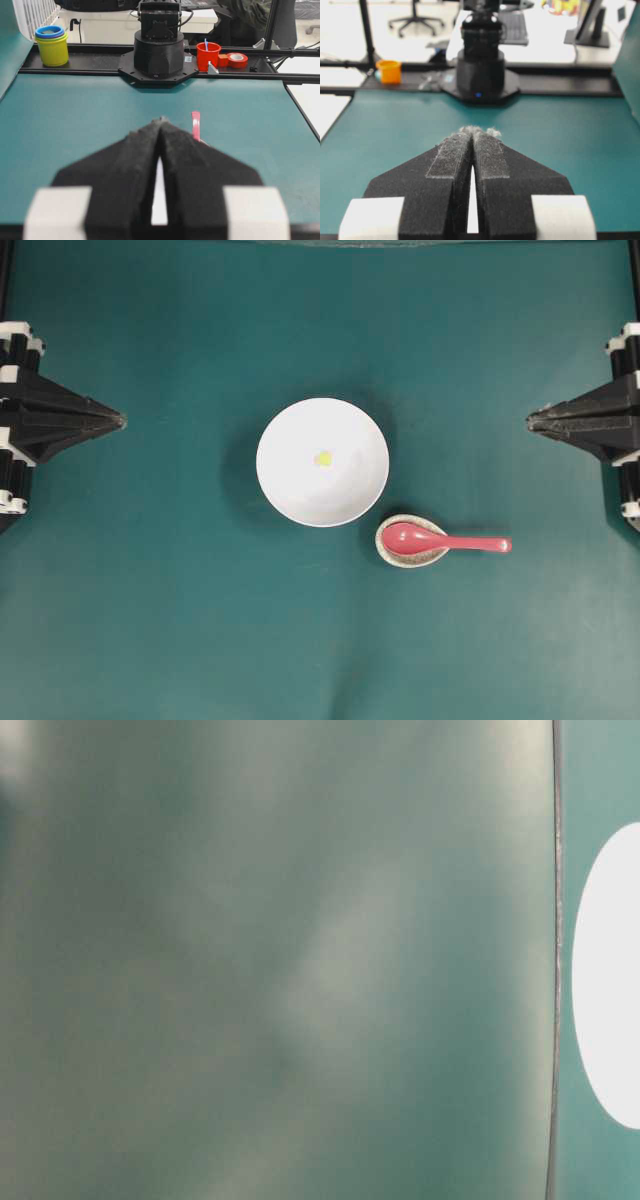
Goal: Scoop the yellow hexagonal prism block from the bowl with a spoon using the right arm.
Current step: 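Move the right gripper toward the pink spoon on the spoon rest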
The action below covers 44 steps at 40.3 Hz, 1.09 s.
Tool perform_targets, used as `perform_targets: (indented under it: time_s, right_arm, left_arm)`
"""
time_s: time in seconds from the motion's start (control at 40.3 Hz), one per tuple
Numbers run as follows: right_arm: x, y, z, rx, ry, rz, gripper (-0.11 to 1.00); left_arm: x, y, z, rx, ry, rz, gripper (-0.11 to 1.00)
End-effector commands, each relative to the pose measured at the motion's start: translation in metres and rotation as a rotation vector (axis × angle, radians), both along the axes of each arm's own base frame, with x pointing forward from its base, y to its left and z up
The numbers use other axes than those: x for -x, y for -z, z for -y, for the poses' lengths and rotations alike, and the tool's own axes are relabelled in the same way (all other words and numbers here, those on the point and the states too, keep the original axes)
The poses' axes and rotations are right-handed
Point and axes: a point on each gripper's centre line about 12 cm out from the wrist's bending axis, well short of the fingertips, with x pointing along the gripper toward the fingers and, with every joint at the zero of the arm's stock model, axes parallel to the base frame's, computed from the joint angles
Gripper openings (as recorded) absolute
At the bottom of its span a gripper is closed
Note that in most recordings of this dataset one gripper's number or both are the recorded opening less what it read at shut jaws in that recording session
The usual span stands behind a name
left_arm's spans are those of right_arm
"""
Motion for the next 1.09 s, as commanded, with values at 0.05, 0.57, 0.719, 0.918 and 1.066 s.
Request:
perform_targets:
  time_s: [0.05,0.57,0.719,0.918,1.066]
  right_arm:
    - [-0.005,0.000,0.000,-0.006,-0.002,-0.018,-0.01]
    - [-0.021,0.031,0.000,-0.018,0.001,-0.133,0.29]
    - [-0.027,0.040,0.001,-0.031,0.007,-0.159,0.46]
    - [-0.034,0.057,0.001,-0.048,0.013,-0.202,0.54]
    - [-0.035,0.072,-0.003,-0.055,0.000,-0.197,0.55]
  left_arm:
    - [-0.004,0.001,0.000,-0.004,0.002,-0.058,0.02]
    - [-0.004,0.007,0.000,-0.006,0.002,-0.101,0.01]
    - [-0.004,0.007,0.000,-0.006,0.002,-0.103,0.01]
    - [-0.004,0.008,0.000,-0.006,0.002,-0.110,0.01]
    - [-0.004,0.007,0.000,-0.006,0.002,-0.109,0.01]
